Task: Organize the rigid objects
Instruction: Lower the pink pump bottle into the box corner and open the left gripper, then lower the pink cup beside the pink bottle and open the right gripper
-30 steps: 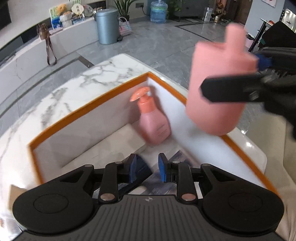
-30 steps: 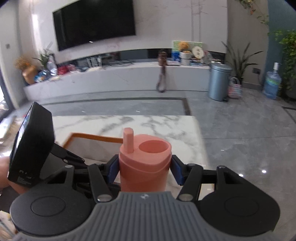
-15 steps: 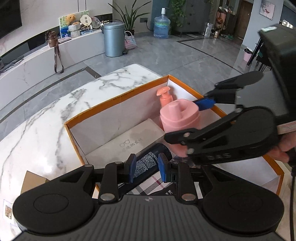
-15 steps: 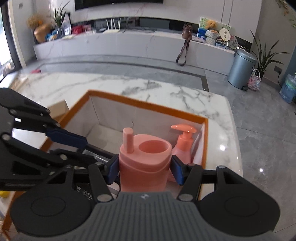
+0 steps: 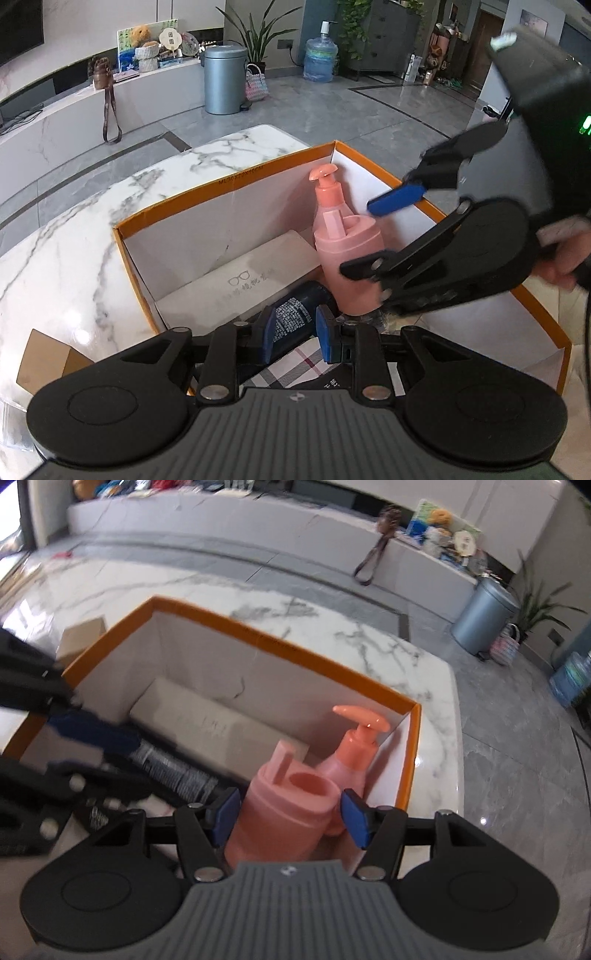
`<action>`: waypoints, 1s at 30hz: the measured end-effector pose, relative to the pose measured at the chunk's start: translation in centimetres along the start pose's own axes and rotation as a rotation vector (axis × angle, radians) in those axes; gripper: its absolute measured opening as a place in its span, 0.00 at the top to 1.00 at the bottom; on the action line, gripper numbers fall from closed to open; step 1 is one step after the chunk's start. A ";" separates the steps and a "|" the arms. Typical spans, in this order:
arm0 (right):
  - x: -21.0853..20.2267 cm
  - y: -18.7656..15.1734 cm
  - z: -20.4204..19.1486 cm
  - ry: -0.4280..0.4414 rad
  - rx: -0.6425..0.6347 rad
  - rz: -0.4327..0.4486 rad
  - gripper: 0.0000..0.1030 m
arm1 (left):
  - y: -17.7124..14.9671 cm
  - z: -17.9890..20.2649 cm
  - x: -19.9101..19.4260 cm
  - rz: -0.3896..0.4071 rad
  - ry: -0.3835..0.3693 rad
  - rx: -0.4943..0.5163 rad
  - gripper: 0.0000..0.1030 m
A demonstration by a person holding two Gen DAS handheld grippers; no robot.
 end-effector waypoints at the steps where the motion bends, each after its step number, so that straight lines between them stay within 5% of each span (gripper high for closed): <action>1: -0.3 0.1 0.1 0.000 -0.013 -0.001 0.40 | -0.1 0.0 0.1 -0.001 -0.002 0.001 0.71; 10: -1.3 3.2 3.1 -0.031 0.082 0.068 0.54 | 1.4 -0.1 0.2 0.018 -0.001 -0.026 0.71; 15: 0.0 3.9 1.7 -0.107 -0.019 0.091 0.55 | 1.7 -0.2 0.4 0.017 0.003 -0.026 0.71; 18: 0.8 3.8 0.7 -0.173 -0.092 0.091 0.69 | 1.5 -0.3 0.7 0.004 0.005 -0.030 0.71; 30: 0.4 1.2 -0.8 -0.303 -0.374 0.184 0.87 | 1.0 -0.6 1.1 -0.021 0.014 -0.044 0.71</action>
Point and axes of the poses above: each gripper's, at about its wrist camera, not at the fingertips, and x roughly the way its jaws point, z to its right, y to its top, the point moved 2 cm from there along x, roughly the way its jaws point, and after that the axes turned 1 degree about x, right-handed, at the moved point
